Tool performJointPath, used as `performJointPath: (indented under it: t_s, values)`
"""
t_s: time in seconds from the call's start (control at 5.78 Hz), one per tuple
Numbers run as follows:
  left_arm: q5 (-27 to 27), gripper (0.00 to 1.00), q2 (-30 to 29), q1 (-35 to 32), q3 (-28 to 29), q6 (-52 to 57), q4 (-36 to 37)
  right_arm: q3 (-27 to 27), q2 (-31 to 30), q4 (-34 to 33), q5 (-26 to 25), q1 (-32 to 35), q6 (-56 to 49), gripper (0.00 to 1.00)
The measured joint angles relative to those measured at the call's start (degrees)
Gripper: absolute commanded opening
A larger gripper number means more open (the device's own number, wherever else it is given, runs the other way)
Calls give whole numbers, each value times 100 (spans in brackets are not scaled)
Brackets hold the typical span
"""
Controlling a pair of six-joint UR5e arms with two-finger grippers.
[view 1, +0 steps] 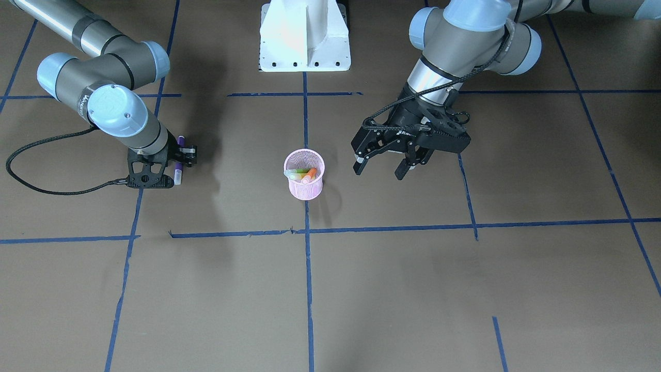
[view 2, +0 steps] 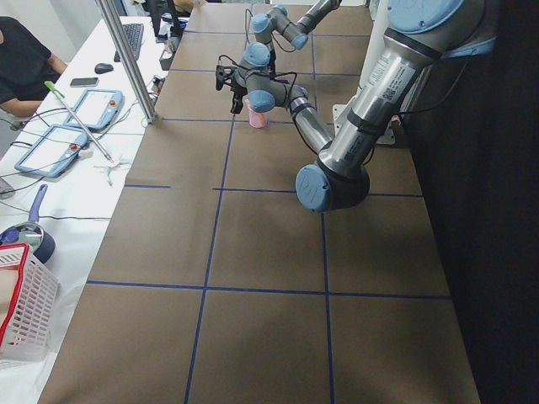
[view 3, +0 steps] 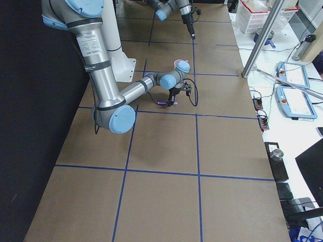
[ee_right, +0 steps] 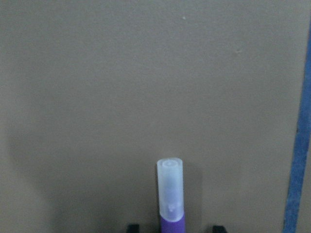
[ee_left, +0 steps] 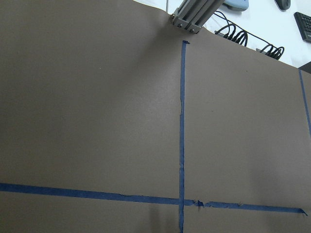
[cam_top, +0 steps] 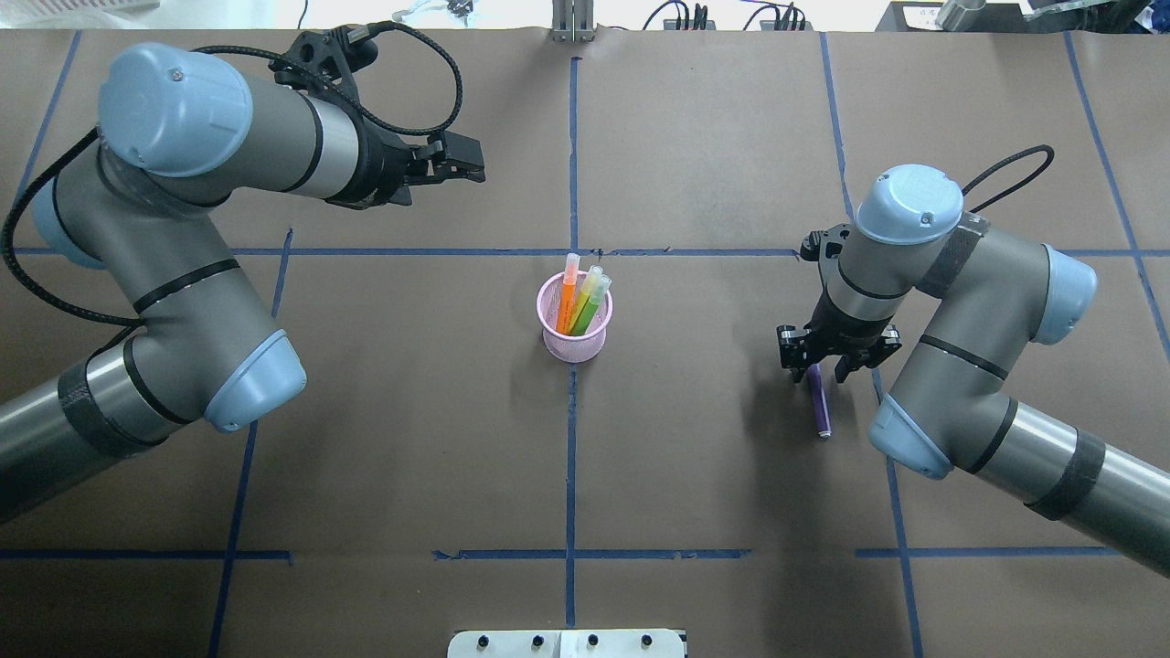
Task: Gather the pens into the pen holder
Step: 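Grasp the purple marker with the right gripper and lift it, then carry the purple marker with the right gripper over the pink cup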
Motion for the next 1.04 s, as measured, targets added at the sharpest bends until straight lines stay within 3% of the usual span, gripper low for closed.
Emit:
performJointPath:
  t_s: [0.69,1.04]
  values:
    - [113,99,21,25,-12,2,-6,26,77,9,32,6,6,0]
    - [170,99,21,27,-31,2,-9,442,391,55,-221,4,85,0]
